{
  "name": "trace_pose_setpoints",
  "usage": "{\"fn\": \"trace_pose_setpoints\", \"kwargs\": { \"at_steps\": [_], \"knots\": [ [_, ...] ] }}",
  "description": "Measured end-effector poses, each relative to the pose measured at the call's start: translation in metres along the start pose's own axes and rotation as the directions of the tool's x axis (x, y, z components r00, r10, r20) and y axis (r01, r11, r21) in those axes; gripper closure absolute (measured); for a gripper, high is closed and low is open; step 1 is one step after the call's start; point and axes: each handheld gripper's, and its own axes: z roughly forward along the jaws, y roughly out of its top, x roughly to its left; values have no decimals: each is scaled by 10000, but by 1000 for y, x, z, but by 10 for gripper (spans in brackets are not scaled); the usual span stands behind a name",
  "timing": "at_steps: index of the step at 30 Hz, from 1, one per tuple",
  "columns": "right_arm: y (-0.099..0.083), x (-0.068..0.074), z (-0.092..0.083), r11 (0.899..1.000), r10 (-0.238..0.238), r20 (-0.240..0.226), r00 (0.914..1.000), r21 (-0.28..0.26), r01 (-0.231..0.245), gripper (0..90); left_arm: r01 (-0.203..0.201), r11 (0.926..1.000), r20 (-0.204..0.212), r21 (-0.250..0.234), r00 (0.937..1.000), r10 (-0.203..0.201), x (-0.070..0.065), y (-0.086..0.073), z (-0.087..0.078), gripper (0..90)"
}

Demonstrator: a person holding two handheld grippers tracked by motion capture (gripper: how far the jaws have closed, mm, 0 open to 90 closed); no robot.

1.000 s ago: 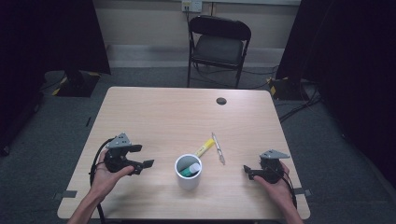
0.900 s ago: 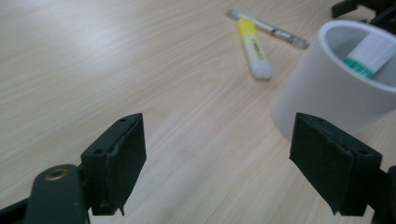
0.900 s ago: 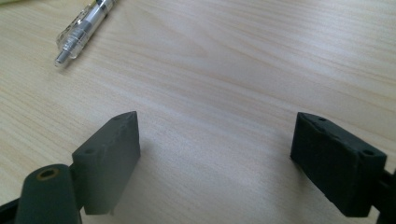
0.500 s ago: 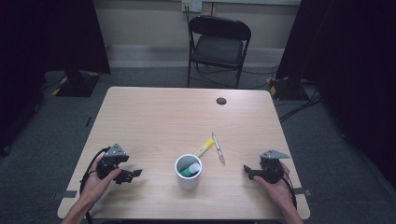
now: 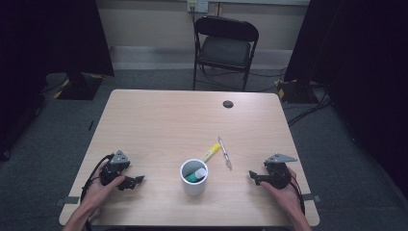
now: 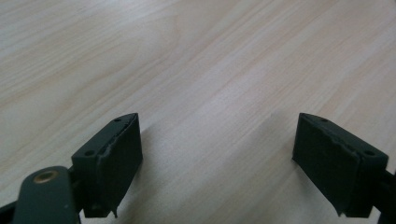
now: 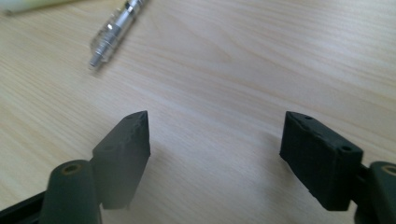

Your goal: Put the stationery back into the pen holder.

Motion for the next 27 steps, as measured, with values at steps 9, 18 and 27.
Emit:
{"fn": "trace_pose_setpoints", "kwargs": {
  "at_steps": [9,18,27],
  "knots": [
    [19,16,0,9999,-145,-1215,9925,-27,143,466,-182,9987,113,-480,9998,188,-2,-6,6,14],
    [44,29,11,9974,-712,-1503,9861,22,724,561,-182,9988,101,-455,9998,187,-3,-5,6,8],
    [73,37,45,9952,-966,-1714,9805,18,983,639,-187,9989,124,-429,9997,193,-3,-5,7,0]
  ]
}}
